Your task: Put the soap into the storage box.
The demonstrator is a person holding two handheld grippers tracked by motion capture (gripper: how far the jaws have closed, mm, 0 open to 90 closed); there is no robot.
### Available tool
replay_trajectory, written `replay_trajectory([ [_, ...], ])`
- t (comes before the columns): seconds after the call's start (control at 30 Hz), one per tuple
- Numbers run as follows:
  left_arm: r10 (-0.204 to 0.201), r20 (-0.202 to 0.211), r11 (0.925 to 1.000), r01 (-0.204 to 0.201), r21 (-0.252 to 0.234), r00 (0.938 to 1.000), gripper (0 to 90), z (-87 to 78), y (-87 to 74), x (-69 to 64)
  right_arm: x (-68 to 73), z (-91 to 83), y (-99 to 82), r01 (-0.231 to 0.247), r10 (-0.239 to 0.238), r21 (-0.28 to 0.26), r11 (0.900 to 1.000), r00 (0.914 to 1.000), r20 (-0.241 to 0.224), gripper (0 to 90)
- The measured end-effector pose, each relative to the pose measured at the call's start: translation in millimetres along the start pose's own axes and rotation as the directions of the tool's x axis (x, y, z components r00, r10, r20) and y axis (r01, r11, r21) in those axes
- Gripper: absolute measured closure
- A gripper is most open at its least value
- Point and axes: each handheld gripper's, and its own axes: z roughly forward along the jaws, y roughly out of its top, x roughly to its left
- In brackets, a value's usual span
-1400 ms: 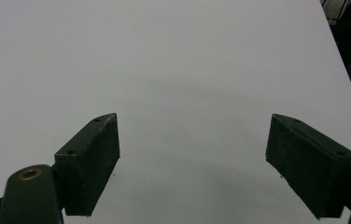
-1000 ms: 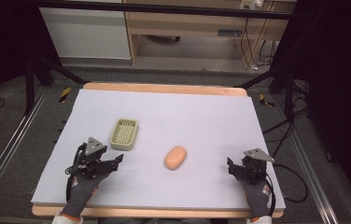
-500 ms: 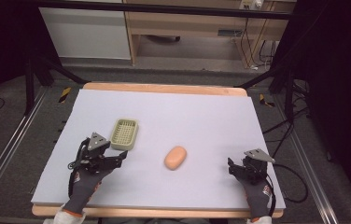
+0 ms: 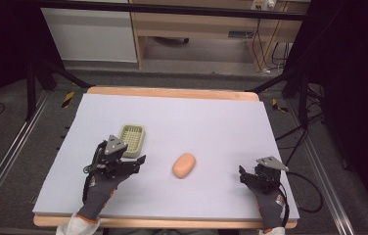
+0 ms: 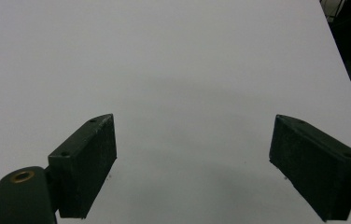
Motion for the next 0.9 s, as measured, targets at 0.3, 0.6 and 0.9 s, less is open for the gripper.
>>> replay_trajectory([
  [0.3,0.023,0.021,0.9997,-0.023,0.012,0.9995,22.0,7.8,6.4,-11.6,0.1,0.0,0.0,-0.001,0.001,0.000,1.0000,1.0000,0.004,14.9],
  [0.6,0.047,0.041,0.9987,-0.048,0.019,0.9981,21.3,16.4,13.8,-22.3,0.8,0.6,0.8,0.006,-0.006,0.000,1.0000,1.0000,0.008,14.8],
  [0.9,0.081,0.064,0.9958,-0.084,0.038,0.9947,19.9,28.4,21.6,-36.5,0.0,0.3,0.8,0.002,-0.002,0.002,1.0000,0.9999,0.010,14.8],
])
